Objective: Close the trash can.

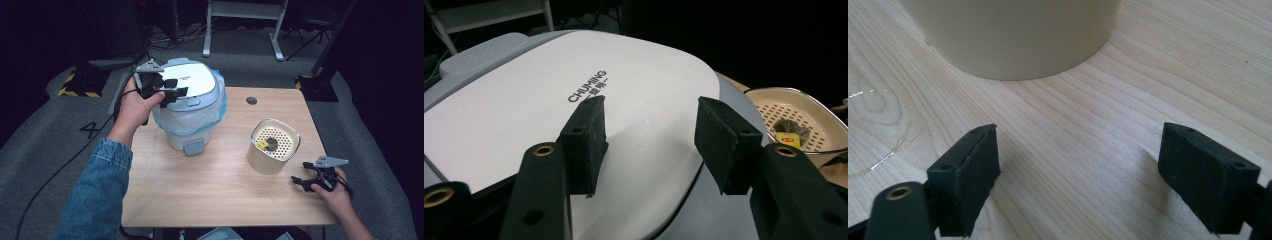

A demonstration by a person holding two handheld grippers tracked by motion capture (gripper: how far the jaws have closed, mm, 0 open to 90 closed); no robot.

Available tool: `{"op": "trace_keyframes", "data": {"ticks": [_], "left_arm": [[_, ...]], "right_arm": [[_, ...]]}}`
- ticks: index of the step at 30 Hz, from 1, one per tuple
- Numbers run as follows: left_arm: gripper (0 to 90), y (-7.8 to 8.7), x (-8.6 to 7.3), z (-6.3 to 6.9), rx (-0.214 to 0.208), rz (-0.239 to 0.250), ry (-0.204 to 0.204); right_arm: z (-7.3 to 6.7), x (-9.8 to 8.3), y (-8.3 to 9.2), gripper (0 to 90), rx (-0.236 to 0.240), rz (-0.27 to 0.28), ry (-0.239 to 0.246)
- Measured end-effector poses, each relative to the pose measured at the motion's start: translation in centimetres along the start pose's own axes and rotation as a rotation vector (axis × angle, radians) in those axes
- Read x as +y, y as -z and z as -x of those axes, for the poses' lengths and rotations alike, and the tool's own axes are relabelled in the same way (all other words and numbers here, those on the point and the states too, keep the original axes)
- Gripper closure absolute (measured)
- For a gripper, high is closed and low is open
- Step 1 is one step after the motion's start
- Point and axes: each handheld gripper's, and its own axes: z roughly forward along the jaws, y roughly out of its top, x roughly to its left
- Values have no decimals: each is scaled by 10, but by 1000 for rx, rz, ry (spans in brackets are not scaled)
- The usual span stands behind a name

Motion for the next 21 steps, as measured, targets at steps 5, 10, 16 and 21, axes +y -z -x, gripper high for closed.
{"op": "trace_keyframes", "data": {"ticks": [5, 10, 16, 21], "left_arm": [[450, -3, 1, 7, 60, -14, -41], [449, -6, 0, 8, 75, 1, -40], [454, -8, 1, 11, 95, -5, -31], [477, -9, 0, 14, 139, -31, -60]], "right_arm": [[0, 0, 0, 172, 0, 0, 0], [0, 0, 0, 171, 0, 0, 1], [0, 0, 0, 171, -1, 0, 2], [0, 0, 0, 167, -1, 0, 3]]}}
